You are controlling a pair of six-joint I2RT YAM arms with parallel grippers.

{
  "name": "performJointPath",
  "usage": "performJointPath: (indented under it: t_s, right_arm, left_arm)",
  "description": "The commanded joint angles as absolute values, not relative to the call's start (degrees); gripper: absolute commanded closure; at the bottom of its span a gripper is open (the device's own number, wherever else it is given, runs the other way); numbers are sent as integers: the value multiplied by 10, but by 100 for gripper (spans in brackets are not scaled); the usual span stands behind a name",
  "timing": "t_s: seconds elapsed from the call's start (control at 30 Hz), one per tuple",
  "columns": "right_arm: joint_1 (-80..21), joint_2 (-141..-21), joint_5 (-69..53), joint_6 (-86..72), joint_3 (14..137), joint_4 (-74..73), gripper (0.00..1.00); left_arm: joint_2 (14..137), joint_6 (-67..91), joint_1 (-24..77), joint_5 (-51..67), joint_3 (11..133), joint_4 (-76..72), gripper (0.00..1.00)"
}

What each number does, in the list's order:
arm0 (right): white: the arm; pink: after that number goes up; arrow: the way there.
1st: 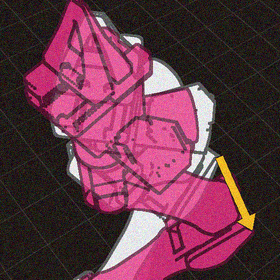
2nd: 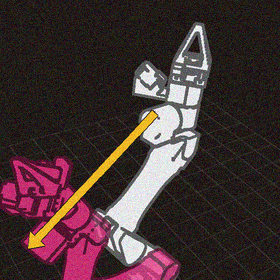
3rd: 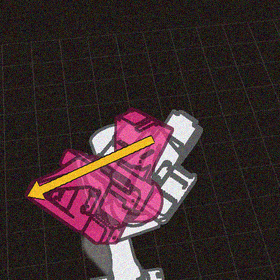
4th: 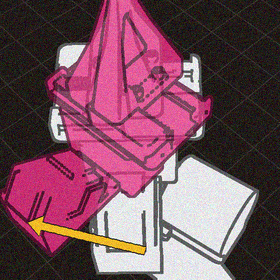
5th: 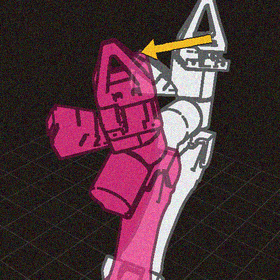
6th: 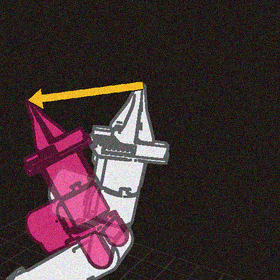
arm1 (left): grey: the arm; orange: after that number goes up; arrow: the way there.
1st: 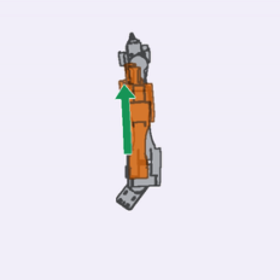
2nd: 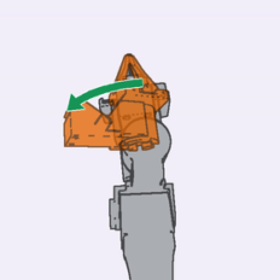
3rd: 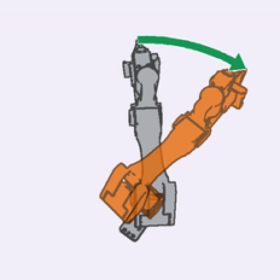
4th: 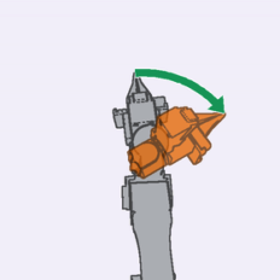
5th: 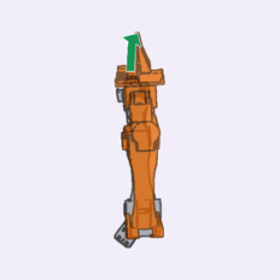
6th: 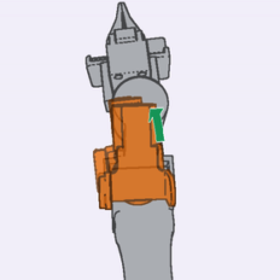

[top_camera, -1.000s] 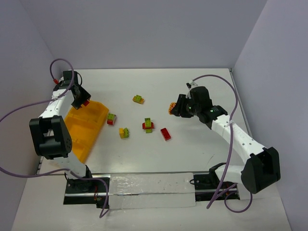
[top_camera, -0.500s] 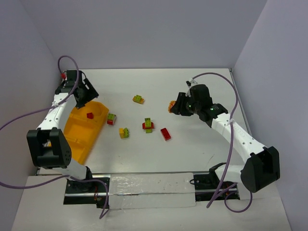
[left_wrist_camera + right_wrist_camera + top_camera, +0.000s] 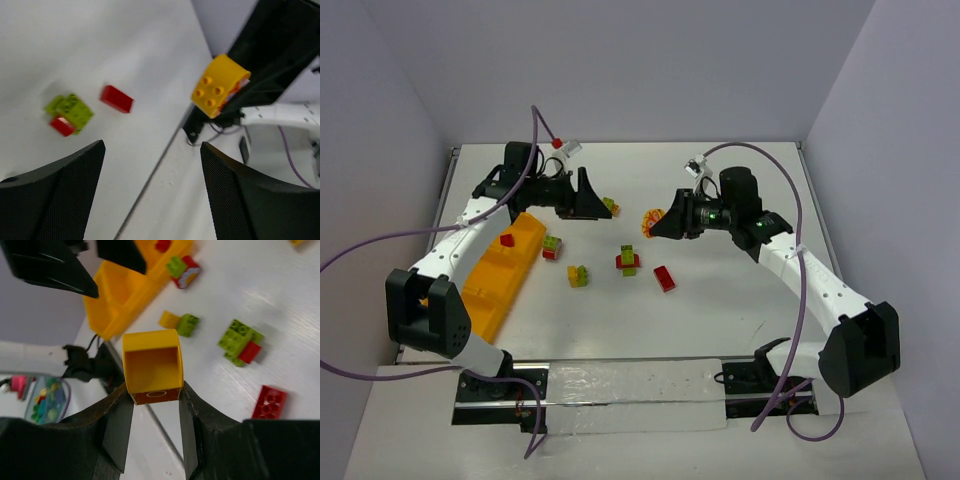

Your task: Sort the legos into containers by color

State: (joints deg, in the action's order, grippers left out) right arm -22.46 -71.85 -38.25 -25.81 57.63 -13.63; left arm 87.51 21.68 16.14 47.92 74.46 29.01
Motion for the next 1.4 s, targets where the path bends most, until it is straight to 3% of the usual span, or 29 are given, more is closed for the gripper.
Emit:
performJointPath:
  t_s: [0.0, 0.13, 0.47, 1.0, 1.3, 1.37]
  right_arm:
    - [-225, -724, -539, -278, 586, -44, 100]
    - [-231, -738, -603, -277, 597, -36, 100]
    - [-251, -756, -616, -265, 615, -57, 100]
    - [-265, -765, -609, -258, 629, -70, 100]
    - [-265, -764, -597, -262, 625, -65, 100]
    - [-265, -765, -595, -263, 626, -66, 100]
  left_arm:
    - [878, 214, 178, 673, 766, 207, 15]
    - [878, 235, 195, 721, 770, 174, 13]
    - [884, 285, 235, 732, 774, 101, 12]
    - [909, 267, 272, 723, 796, 128, 25]
    - [916, 248, 285, 739, 804, 158, 45]
    - [919, 235, 286, 740, 811, 170, 57]
